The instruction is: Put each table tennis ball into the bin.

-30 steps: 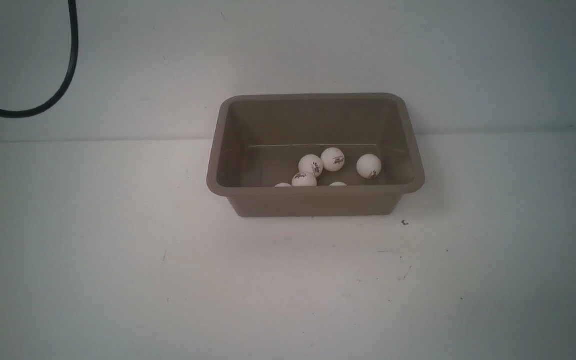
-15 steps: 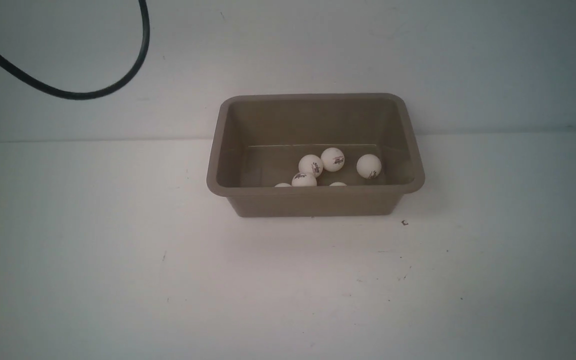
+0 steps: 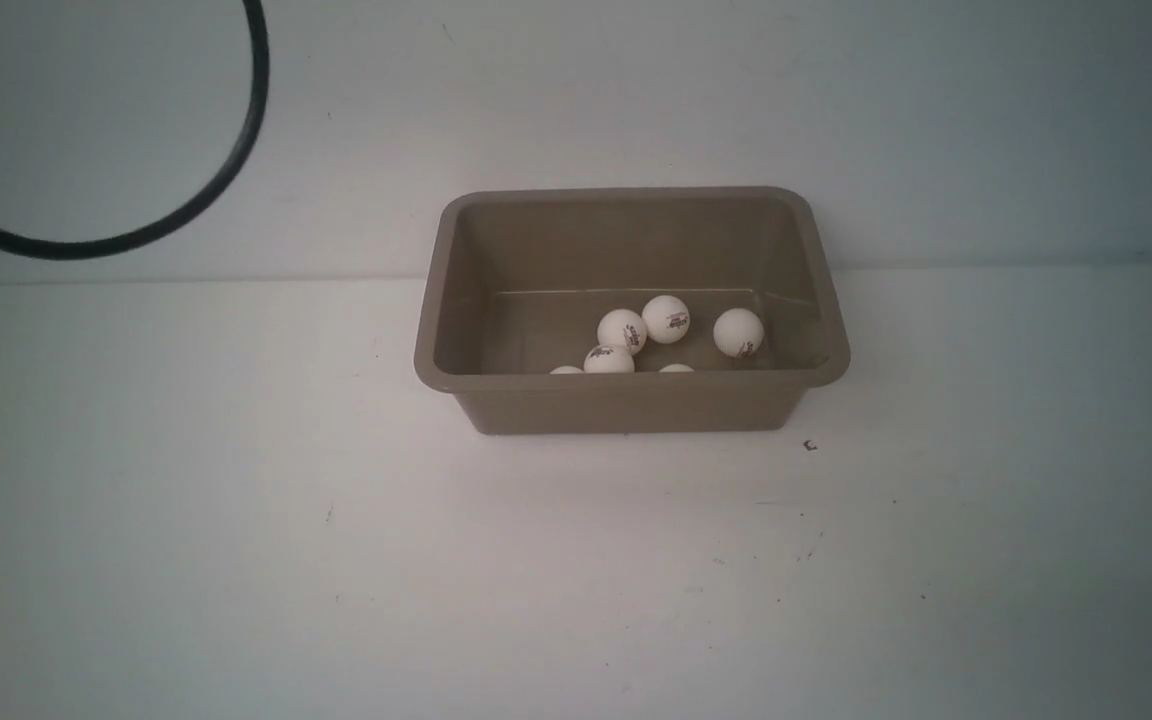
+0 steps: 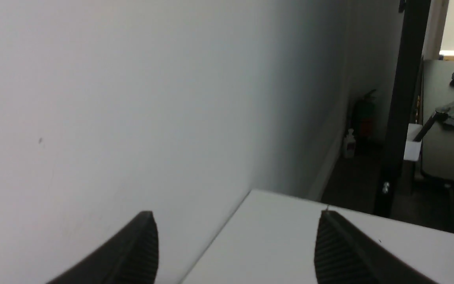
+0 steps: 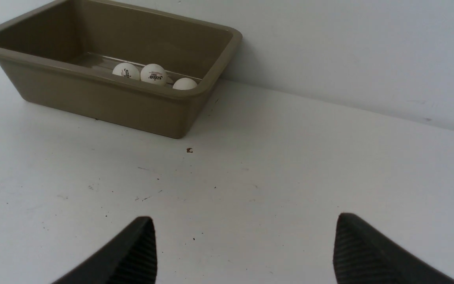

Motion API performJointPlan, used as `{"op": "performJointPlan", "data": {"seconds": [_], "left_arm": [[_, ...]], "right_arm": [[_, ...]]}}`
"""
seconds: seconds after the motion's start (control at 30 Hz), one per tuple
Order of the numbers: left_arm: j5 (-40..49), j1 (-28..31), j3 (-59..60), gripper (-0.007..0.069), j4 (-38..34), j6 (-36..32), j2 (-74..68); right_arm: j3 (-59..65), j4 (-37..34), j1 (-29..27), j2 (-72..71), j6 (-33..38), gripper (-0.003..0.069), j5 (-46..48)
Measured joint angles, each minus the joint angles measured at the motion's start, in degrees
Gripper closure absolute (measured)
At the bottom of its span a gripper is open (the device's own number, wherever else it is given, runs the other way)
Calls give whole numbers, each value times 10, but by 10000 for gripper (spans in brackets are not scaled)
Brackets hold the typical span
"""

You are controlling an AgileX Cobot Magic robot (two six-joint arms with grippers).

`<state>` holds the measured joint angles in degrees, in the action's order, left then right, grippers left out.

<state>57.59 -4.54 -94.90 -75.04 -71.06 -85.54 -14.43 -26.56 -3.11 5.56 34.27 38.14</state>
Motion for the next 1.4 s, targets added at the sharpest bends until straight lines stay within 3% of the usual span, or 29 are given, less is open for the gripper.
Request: {"op": "performJointPlan", "data": {"seconds": [0.03, 0.07, 0.13, 0.23, 0.27, 0.37, 0.5, 0.53, 0.73, 0.77, 0.83, 1.1, 1.4], "left_arm": [[2, 5, 0, 146, 56, 74, 21], [3, 6, 0, 146, 79, 102, 25], [11, 8, 5, 146, 201, 264, 71], [26, 9, 39, 146, 384, 452, 162], [26, 9, 43, 146, 404, 472, 176], [16, 9, 141, 146, 560, 599, 328], [-49, 9, 275, 146, 637, 637, 472], [-108, 10, 366, 146, 661, 645, 548], [-318, 10, 688, 146, 691, 659, 752], [-318, 10, 688, 146, 691, 660, 758], [-373, 10, 798, 146, 705, 662, 803], [-406, 10, 924, 146, 731, 662, 808], [-417, 10, 965, 146, 730, 663, 808]], "right_arm": [[0, 0, 0, 0, 0, 113, 0], [0, 0, 0, 0, 0, 113, 0], [0, 0, 0, 0, 0, 113, 0], [0, 0, 0, 0, 0, 113, 0], [0, 0, 0, 0, 0, 113, 0], [0, 0, 0, 0, 0, 113, 0], [0, 0, 0, 0, 0, 113, 0], [0, 0, 0, 0, 0, 113, 0], [0, 0, 0, 0, 0, 113, 0], [0, 0, 0, 0, 0, 113, 0], [0, 0, 0, 0, 0, 113, 0], [0, 0, 0, 0, 0, 113, 0], [0, 0, 0, 0, 0, 113, 0]]}}
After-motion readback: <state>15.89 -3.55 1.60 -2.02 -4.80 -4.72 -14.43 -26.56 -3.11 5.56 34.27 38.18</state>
